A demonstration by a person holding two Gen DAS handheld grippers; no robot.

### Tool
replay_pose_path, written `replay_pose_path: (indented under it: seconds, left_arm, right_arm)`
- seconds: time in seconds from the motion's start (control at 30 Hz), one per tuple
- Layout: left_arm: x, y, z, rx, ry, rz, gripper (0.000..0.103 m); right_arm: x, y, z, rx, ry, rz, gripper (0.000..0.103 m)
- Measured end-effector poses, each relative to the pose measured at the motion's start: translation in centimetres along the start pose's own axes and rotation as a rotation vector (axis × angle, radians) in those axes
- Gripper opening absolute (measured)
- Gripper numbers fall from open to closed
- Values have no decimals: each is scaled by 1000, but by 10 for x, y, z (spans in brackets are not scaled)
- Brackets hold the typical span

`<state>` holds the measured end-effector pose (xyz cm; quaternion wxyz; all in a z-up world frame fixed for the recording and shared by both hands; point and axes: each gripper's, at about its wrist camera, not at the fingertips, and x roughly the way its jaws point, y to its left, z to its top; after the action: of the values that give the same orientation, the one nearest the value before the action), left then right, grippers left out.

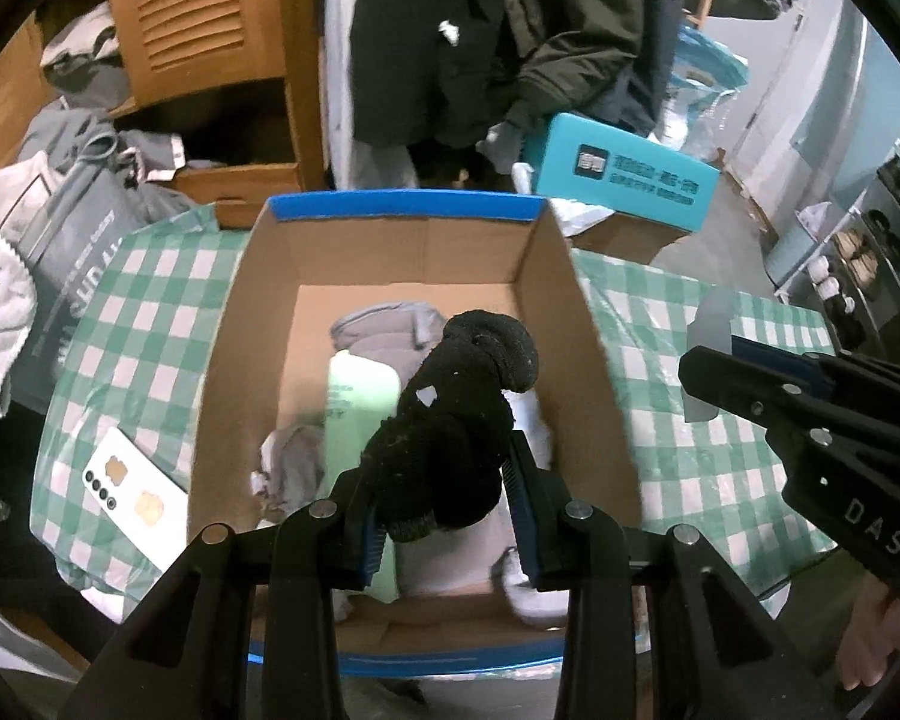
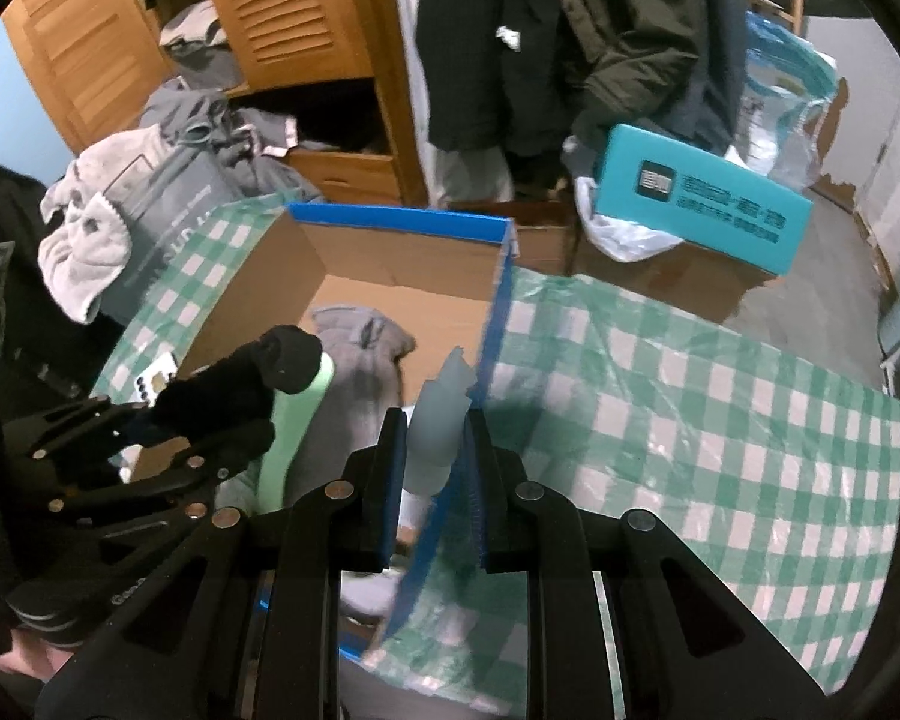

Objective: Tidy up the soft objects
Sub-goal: 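Carry white bottle with right tool while left tool carries black sock to box, then open right tool releasing bottle while left tool drops black sock in box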

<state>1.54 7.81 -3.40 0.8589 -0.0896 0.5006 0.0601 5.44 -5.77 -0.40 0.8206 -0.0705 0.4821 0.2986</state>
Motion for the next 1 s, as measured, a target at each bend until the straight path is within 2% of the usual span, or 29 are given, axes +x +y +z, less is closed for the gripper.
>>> replay_pose_path:
  seconds: [0.3, 0.53, 0.63, 0.7, 0.77, 0.87, 1.0]
  left_arm:
    - [12, 25, -5, -42, 42, 23, 36]
    - [15, 29, -7, -52, 59, 29, 38]
    - [14, 29, -6, -61, 63, 31, 45]
    - [12, 30, -5, -73, 58, 29, 50]
    - [9, 32, -5, -83, 50, 28, 52]
    - [5, 32, -5, -87, 45, 29, 53]
    - [-1, 31, -6, -97, 44, 18, 53]
  right_arm:
    - [19, 26, 4, -40, 47, 42, 17]
    - [28, 33, 4, -52, 80, 66, 23]
    - [30, 33, 4, -51, 84, 65, 24]
    - [29, 31, 5, -42, 85, 66, 33]
    - [28, 30, 5, -40, 83, 64, 36]
    - [25, 28, 5, -35, 76, 61, 38]
    - [17, 26, 5, -33, 54, 36, 52]
